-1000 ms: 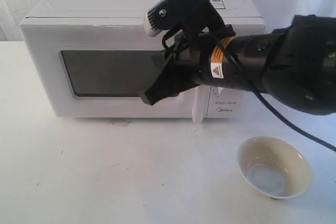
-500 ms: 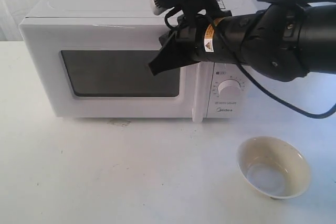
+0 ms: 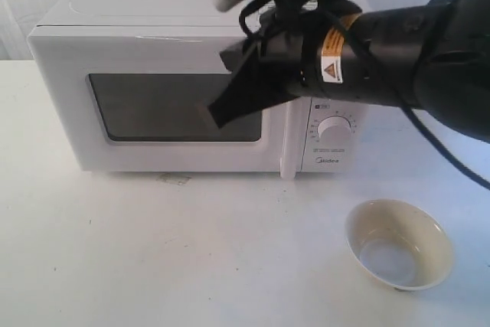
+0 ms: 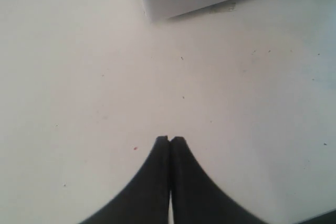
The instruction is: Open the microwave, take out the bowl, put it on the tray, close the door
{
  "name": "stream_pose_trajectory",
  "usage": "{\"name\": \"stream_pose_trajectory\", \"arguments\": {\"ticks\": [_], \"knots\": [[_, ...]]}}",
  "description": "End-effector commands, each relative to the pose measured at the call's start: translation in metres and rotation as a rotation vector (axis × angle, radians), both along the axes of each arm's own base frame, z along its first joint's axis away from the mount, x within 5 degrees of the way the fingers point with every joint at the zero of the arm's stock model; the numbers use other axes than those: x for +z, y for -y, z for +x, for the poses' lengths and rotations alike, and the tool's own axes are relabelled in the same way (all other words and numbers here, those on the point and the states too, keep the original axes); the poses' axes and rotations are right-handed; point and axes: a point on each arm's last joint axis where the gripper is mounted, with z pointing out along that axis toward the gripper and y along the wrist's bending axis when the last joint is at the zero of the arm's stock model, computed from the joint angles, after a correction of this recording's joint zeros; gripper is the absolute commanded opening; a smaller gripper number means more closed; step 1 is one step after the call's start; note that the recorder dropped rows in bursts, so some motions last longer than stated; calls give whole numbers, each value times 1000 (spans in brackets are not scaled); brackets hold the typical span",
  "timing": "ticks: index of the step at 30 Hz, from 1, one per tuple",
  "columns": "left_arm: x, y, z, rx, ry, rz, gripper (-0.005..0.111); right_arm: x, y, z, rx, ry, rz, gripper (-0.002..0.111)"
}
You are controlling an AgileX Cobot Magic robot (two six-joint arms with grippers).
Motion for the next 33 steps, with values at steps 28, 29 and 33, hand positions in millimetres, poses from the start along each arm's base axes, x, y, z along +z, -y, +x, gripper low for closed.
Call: {"name": "stream_pose_trajectory", "arguments": {"ticks": [28,29,33], "knots": [[-16,0,7,54,-56,-50,0,29,-10,-10,122,182,227,0],[-16,0,7,54,-56,-50,0,29,-10,-10,122,182,227,0],[-16,0,7,54,-56,-50,0,29,-10,-10,121,180,225,0]]}}
